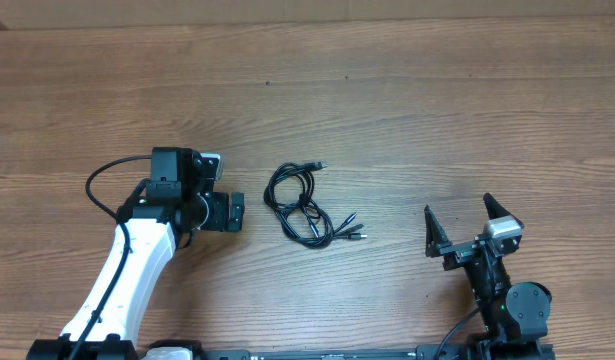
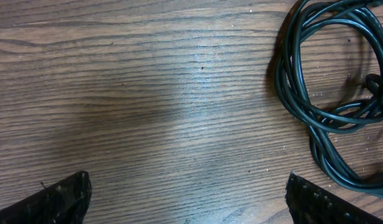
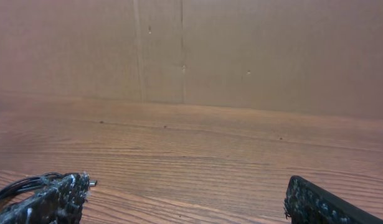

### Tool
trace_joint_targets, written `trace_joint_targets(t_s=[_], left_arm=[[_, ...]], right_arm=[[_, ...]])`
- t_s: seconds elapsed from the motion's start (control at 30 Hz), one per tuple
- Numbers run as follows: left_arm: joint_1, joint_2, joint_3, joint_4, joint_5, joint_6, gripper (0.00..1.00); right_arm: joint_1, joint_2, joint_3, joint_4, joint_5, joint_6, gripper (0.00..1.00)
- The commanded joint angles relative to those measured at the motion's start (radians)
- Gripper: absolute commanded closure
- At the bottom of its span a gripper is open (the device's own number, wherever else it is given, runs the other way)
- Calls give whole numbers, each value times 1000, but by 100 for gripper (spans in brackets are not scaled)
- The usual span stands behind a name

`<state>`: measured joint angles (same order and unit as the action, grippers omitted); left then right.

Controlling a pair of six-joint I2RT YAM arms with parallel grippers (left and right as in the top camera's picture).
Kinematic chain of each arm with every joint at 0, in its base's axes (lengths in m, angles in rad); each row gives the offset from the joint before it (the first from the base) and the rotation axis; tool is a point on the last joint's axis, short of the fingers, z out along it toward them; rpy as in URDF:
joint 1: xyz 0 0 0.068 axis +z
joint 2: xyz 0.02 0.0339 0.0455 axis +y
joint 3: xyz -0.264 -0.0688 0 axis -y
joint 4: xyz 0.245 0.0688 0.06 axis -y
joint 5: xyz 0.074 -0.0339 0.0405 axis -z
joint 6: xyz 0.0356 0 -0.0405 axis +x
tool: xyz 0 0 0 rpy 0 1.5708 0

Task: Untangle cables
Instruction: 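Raise the left gripper and move it toward the cable bundle's left side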

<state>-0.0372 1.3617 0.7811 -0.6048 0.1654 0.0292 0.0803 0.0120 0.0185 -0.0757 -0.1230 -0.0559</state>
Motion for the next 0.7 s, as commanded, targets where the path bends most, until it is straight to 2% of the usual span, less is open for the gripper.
trace_joint_targets(t_s=[0.0, 0.67], left_arm=[[4, 7, 27, 3, 19, 16, 0], [4, 7, 27, 7, 19, 8, 1]], right_arm=[[3, -9, -10, 2, 10, 3, 0], [3, -9, -10, 2, 10, 3, 0]])
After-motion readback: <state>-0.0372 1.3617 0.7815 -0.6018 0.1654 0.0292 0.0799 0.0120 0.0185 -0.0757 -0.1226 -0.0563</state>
